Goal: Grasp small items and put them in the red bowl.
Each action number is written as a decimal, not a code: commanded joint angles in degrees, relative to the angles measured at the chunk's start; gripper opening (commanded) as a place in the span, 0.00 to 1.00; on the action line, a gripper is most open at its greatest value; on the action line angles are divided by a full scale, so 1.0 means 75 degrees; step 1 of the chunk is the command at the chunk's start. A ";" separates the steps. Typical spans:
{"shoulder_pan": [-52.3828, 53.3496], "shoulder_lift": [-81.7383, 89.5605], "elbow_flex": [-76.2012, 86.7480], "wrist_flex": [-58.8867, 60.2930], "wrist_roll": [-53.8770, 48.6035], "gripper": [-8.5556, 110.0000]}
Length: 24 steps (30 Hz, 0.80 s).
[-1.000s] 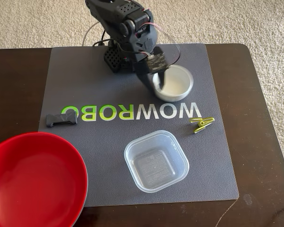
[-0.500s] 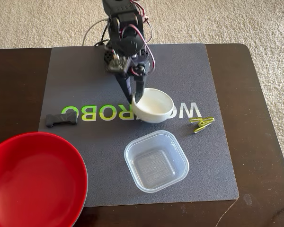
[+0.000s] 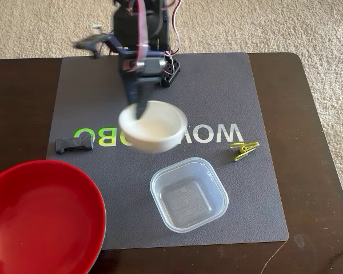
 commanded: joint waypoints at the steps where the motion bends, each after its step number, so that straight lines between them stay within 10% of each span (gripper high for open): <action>1: 0.0352 -0.4254 -0.6574 0.2285 -0.0832 0.07; 5: 0.0738 -0.6984 -1.0430 0.3445 -0.1066 0.07; 24: 0.3234 -1.3641 -1.5750 0.3340 0.0000 0.07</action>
